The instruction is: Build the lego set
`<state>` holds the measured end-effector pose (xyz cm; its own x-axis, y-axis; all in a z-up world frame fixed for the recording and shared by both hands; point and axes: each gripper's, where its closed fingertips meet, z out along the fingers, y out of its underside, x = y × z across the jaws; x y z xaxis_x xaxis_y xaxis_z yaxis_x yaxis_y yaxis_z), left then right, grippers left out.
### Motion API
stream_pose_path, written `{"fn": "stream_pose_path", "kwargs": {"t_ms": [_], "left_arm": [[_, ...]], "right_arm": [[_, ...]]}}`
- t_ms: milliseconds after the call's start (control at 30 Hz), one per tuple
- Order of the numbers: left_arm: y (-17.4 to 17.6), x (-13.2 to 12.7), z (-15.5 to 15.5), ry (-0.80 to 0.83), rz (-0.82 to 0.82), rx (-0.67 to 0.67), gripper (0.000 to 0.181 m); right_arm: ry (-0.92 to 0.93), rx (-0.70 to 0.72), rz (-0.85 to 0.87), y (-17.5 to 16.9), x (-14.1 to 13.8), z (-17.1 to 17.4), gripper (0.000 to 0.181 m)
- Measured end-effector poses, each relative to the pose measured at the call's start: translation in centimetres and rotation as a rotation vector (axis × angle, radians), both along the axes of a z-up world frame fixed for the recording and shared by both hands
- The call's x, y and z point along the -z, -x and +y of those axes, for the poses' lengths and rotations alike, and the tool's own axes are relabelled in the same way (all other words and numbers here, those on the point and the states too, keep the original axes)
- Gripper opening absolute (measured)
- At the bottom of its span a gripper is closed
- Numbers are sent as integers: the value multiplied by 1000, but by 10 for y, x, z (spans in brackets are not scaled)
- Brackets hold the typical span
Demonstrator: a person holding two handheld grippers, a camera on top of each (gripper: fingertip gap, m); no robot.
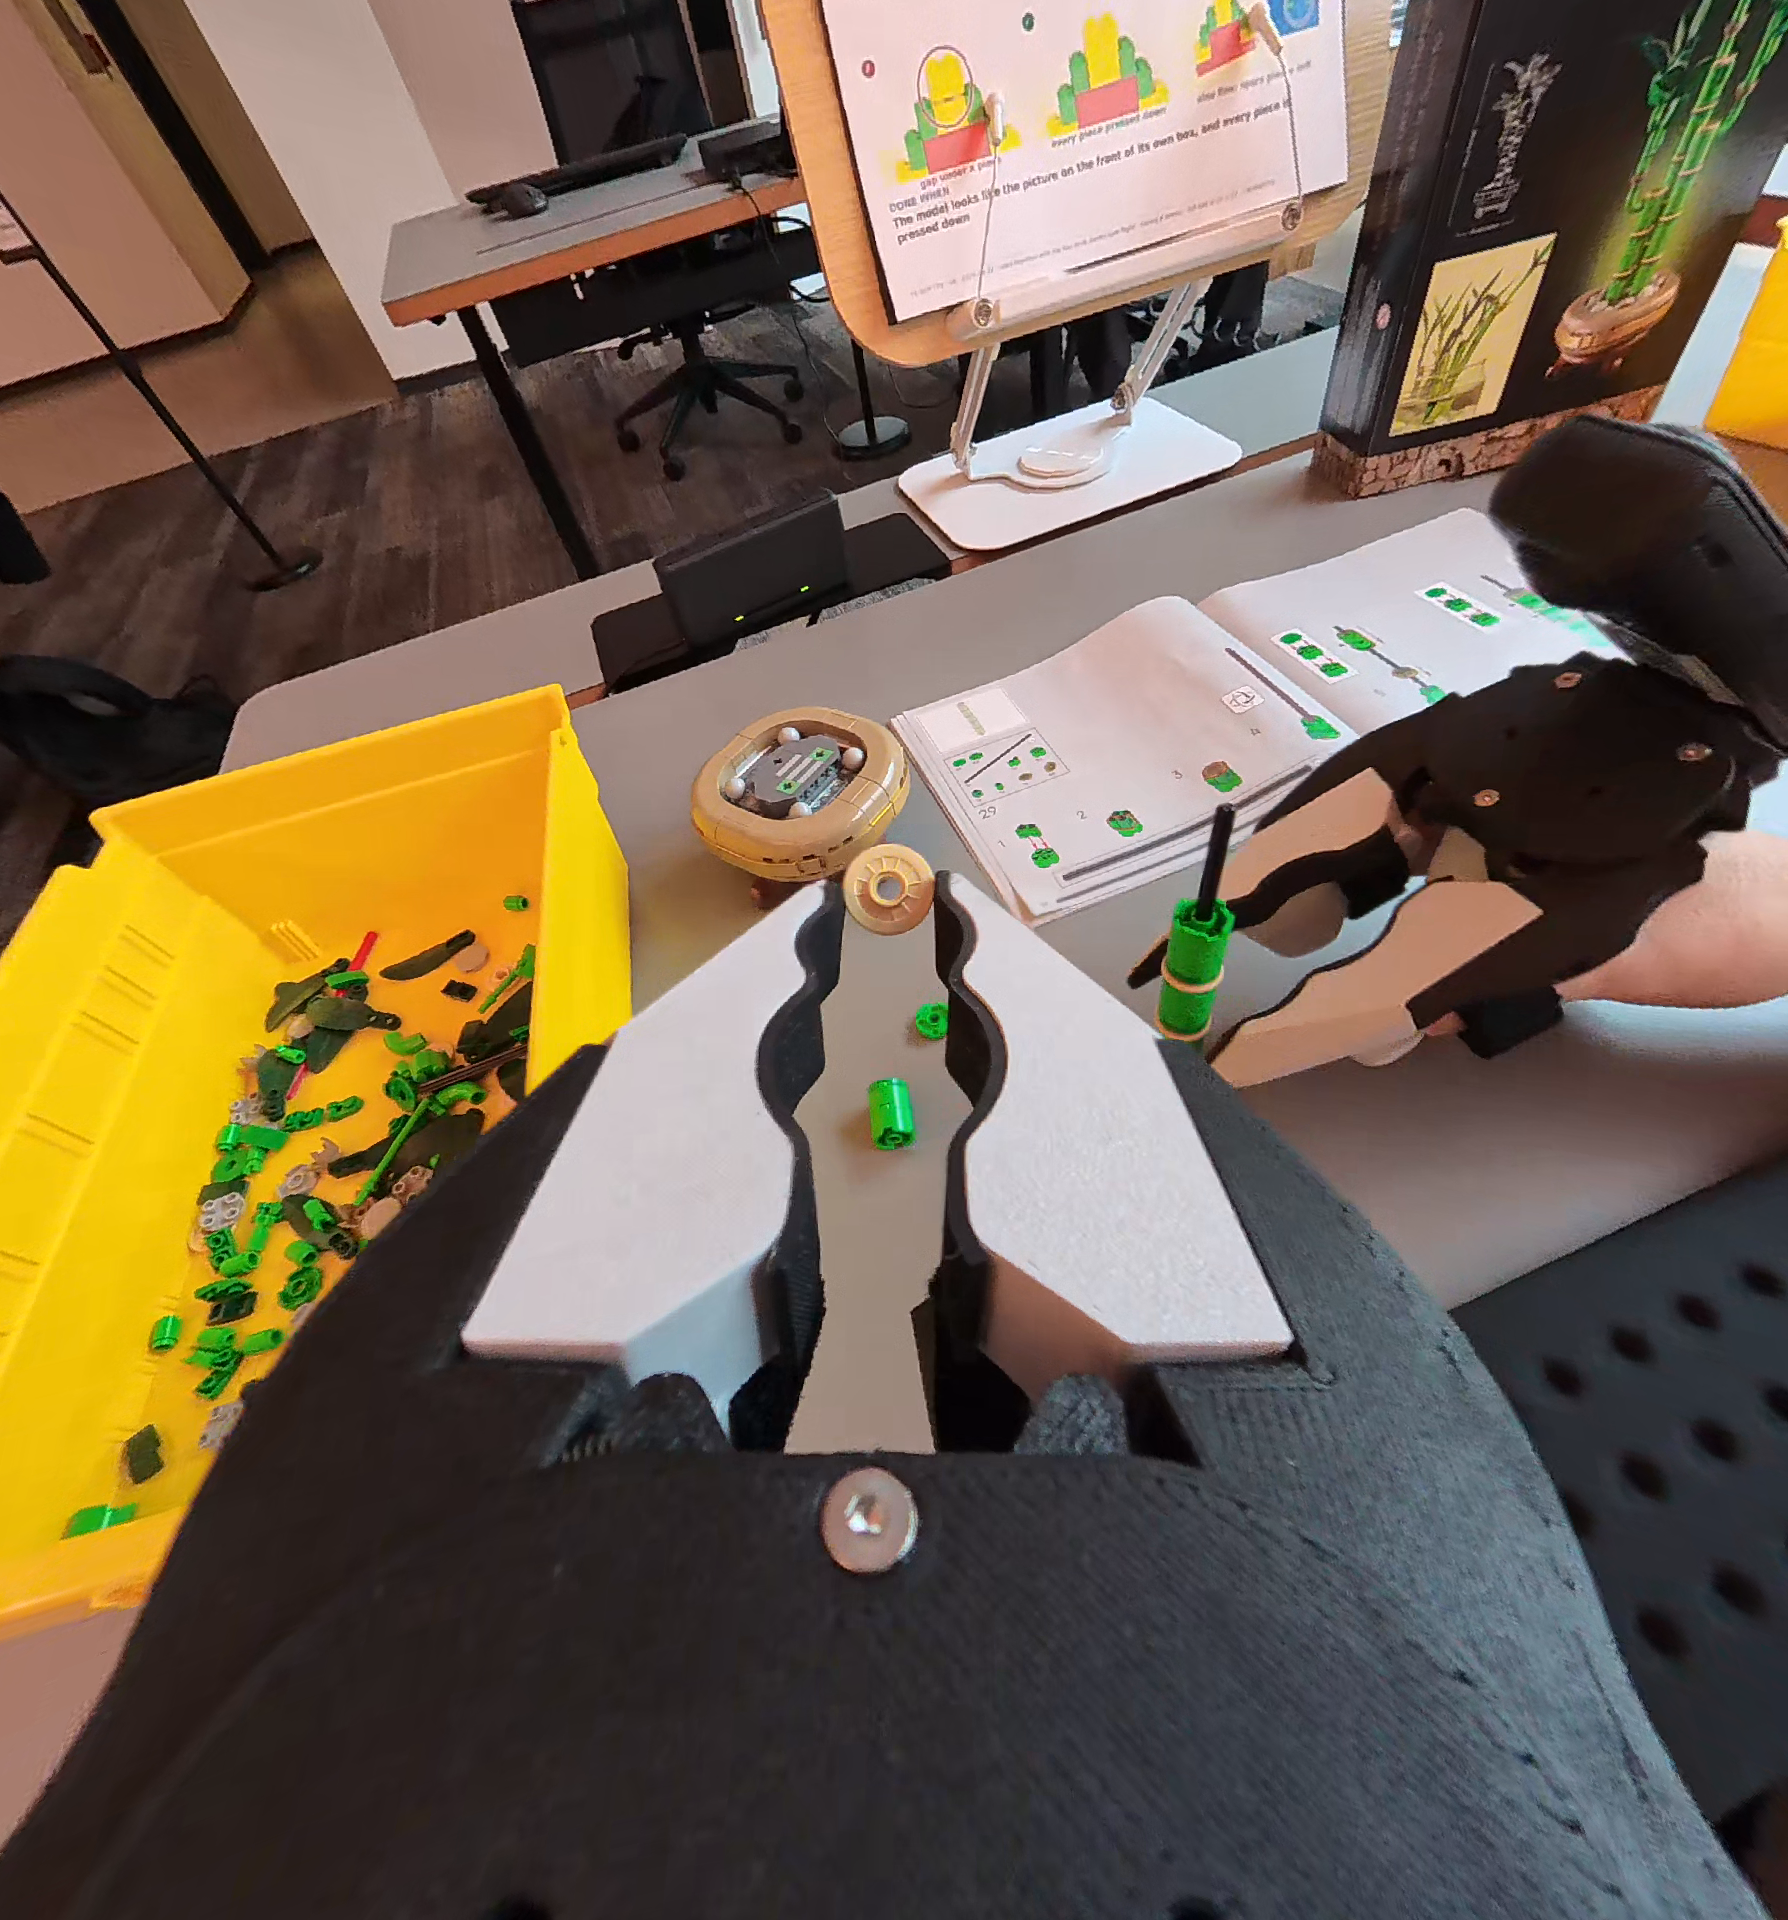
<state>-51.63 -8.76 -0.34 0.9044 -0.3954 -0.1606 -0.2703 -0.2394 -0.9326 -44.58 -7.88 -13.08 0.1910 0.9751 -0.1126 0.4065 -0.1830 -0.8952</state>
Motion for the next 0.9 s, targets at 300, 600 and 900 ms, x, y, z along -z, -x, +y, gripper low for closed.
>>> {"fn": "stream_pose_path", "kwargs": {"t_ms": [300,600,900], "left_arm": [[-18,-4,4,8,-55,66,16],[-97,10,7,81,-147,318,16],[-203,-15,39,9,-59,592,16]], "right_arm": [[-140,6,7,-18,-33,-2,16],[-884,441,-482,-215,-63,64,16],[-666,760,-479,-328,-65,87,16]]}}
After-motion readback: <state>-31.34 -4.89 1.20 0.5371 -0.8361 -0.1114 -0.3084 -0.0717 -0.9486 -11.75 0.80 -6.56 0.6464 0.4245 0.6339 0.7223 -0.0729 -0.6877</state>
